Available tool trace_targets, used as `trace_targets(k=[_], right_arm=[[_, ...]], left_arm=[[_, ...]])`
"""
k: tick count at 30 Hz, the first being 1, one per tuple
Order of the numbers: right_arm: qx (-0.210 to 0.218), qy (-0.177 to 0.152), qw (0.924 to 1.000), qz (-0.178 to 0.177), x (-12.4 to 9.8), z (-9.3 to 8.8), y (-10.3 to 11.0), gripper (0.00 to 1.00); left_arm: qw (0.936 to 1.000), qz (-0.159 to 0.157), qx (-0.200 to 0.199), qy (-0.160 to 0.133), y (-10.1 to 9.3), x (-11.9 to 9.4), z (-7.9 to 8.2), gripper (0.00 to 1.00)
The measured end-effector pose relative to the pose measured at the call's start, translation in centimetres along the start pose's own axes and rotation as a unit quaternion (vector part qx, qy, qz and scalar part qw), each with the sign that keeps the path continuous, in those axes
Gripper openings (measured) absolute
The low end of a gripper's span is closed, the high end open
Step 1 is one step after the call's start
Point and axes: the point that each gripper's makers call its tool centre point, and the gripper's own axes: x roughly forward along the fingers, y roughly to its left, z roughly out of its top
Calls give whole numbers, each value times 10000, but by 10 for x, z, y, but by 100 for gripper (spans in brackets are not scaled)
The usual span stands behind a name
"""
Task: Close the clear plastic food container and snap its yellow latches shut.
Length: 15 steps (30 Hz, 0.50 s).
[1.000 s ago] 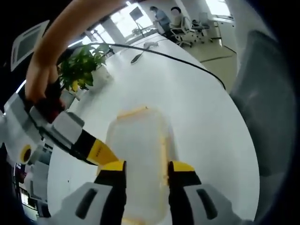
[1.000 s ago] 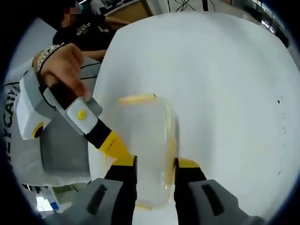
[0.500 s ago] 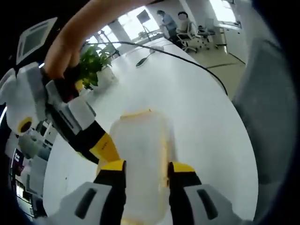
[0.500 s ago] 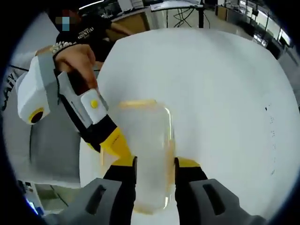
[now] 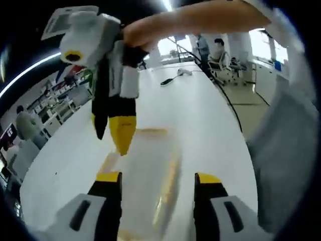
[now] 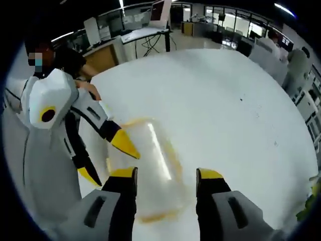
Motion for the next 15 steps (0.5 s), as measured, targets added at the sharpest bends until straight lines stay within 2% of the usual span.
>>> trace_targets(k=[2, 6, 8, 11, 12, 13, 15], right_arm=[[-36, -221, 9996, -183, -4, 0, 1, 45], [226, -470, 9982, -290, -16, -9, 11, 61], [277, -585, 9970, -421, -21, -14, 14, 65], [269, -764, 9955, -490, -25, -20, 21, 68], [245, -813, 9951, -512, -24, -21, 24, 69], [243, -793, 9952, -512, -23, -25, 28, 71], [233, -775, 9952, -558, -20, -30, 32, 80]], left_arm=[[9998, 175, -87, -90, 4, -4, 4, 67], [9992, 332, -154, -185, 6, -16, 7, 79], [9975, 634, -244, -185, 17, -25, 5, 84], [9931, 1126, -238, -223, 35, -39, -3, 91], [9917, 1234, -308, -164, 38, -42, -8, 95], [9896, 1325, -557, -104, 40, -46, -14, 97], [9874, 1402, -727, -121, 43, -49, -19, 99]])
